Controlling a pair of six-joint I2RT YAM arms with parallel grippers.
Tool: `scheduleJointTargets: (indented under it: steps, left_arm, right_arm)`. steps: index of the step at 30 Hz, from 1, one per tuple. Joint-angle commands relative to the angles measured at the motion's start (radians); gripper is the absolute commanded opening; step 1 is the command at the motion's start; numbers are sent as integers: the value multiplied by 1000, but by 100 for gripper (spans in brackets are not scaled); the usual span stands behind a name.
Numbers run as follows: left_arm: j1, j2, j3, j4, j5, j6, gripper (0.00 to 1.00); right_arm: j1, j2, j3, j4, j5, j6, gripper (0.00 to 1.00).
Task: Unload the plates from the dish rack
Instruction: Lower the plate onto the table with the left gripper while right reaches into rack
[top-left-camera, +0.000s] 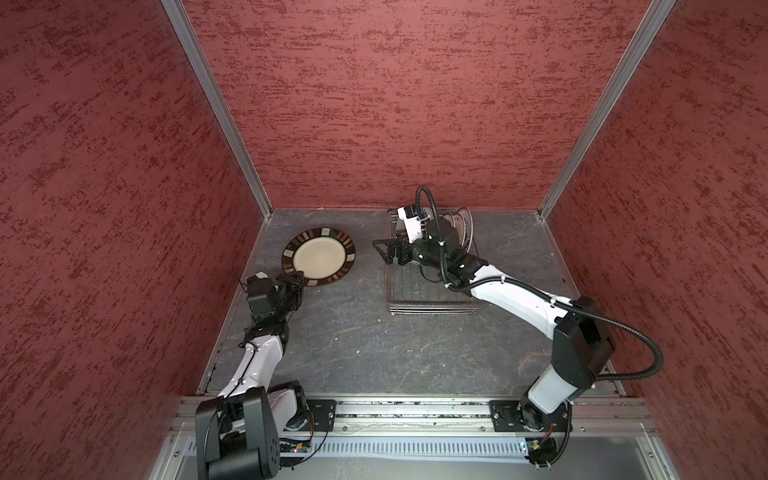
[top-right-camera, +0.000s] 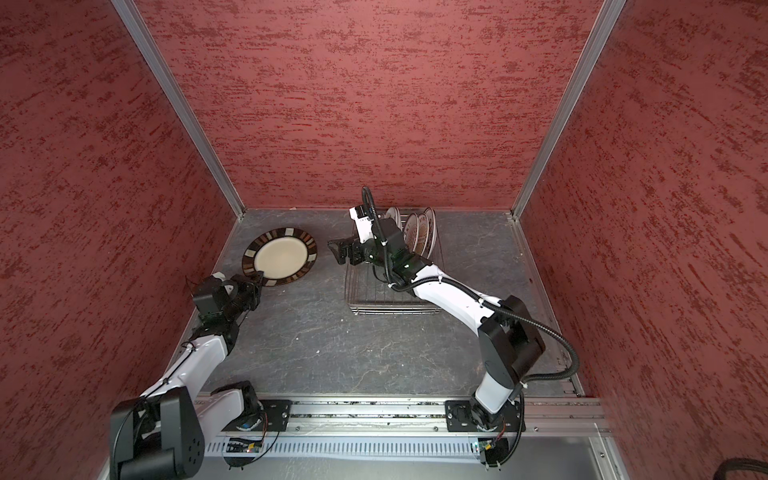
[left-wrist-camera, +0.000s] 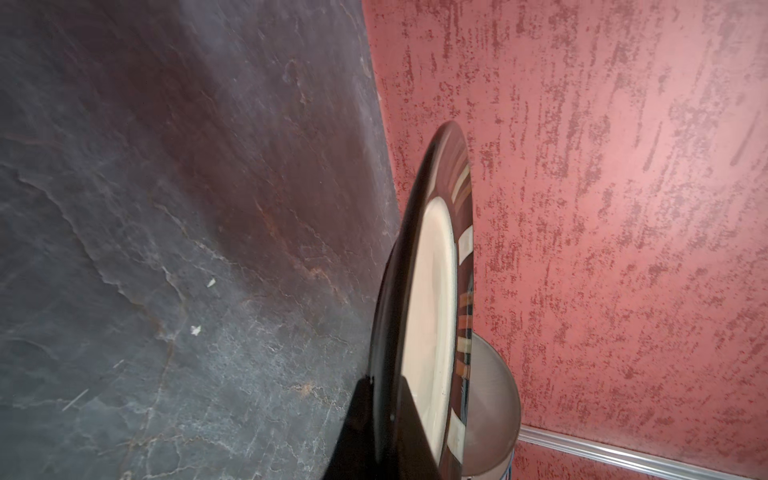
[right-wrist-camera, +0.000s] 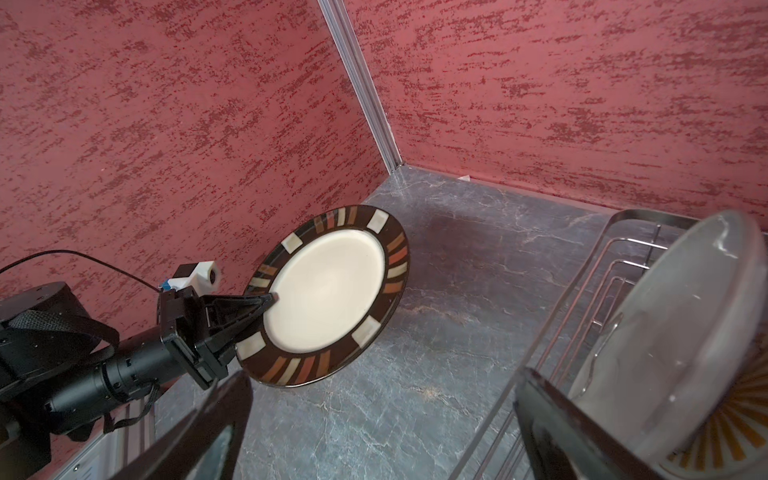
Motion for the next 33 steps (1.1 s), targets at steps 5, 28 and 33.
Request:
scheduleJointTargets:
  steps: [5, 28, 33]
  left_arm:
    - [9, 19, 31, 167, -48, 45, 0]
    - [-27, 145, 50, 158, -59, 60, 0]
    - [-38, 103, 32, 82, -141, 94, 0]
  right_arm:
    - [33, 92, 105, -39, 24, -42, 99]
    - [47, 161, 157, -68, 39, -26, 99]
    - [47, 170, 153, -51, 36, -25, 99]
